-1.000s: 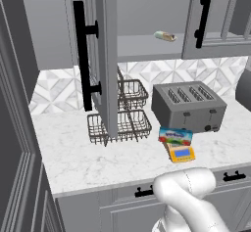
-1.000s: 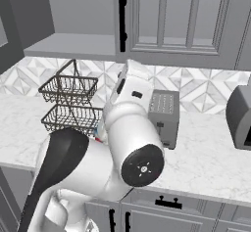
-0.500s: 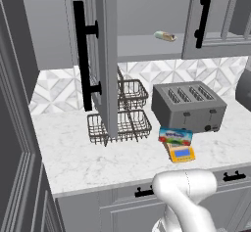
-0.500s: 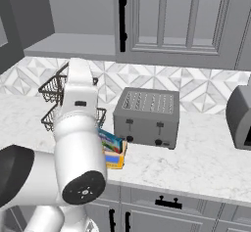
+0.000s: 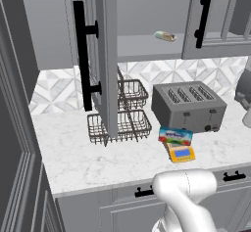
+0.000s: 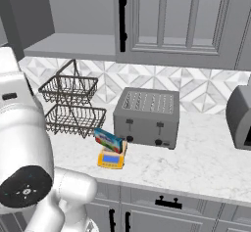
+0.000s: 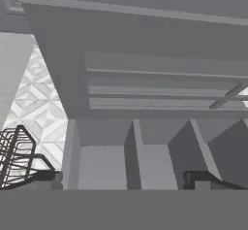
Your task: Pick the boxed food and place it on the digital scale for weighing, and close the cabinet.
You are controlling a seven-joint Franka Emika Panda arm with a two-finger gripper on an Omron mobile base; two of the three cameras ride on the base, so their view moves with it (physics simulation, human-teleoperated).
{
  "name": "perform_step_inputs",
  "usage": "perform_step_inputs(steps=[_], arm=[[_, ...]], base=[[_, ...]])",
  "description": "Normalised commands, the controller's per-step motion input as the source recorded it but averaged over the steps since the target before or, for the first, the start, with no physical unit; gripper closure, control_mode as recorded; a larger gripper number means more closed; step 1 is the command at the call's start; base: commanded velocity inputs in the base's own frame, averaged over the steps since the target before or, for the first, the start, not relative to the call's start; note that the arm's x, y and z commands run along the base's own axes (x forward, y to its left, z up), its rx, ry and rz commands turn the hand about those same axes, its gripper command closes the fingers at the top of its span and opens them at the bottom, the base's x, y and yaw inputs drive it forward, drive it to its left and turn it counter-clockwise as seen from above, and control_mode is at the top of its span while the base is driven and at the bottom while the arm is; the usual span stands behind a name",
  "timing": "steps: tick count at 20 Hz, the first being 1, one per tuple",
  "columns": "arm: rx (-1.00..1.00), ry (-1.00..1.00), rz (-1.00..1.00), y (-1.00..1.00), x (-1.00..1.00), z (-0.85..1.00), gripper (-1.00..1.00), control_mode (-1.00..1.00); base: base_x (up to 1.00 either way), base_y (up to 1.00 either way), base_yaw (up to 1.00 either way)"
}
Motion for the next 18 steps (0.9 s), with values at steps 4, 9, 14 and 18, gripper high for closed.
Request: perform_step_inputs(steps=[4,9,14,18], arm=[[-0.06,-0.17,0.0,1.0,-0.13,-0.32,-1.0,-1.0],[0.0,0.0,0.0,1.0,-0.57,-0.04,-1.0,-1.0],[-0.05,0.03,0.0,1.0,-0.43,-0.09,-1.0,-1.0],[-0.11,0.02,0.0,1.0,-0.18,-0.01,-1.0,-1.0]], base=[[0.0,0.0,0.0],[0.0,0.0,0.0],[0.0,0.0,0.0],[0.0,0.0,0.0]])
